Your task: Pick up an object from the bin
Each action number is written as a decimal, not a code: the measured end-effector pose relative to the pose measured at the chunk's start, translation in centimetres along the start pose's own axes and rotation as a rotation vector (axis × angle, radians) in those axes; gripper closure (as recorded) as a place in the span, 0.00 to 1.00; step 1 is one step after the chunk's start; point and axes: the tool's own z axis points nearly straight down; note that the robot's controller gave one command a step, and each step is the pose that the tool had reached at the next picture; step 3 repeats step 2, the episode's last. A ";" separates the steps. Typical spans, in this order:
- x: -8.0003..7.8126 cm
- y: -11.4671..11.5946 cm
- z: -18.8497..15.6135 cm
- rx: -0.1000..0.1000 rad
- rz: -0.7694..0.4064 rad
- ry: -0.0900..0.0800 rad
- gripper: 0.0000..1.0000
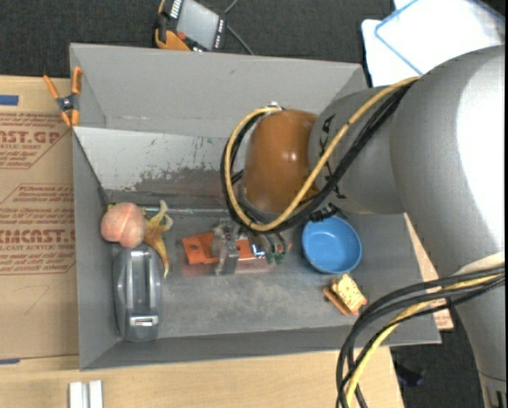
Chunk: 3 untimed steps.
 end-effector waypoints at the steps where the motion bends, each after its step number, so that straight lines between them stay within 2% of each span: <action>1: -0.3 0.0 -8.2 0.001 -0.015 -0.012 1.00; 2: -1.8 -0.3 -16.6 0.001 -0.036 0.003 1.00; 3: -1.8 -0.3 -16.6 0.001 -0.036 0.003 1.00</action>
Offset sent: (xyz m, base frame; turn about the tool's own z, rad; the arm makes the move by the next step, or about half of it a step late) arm 0.0200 -0.0047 0.1996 -0.0441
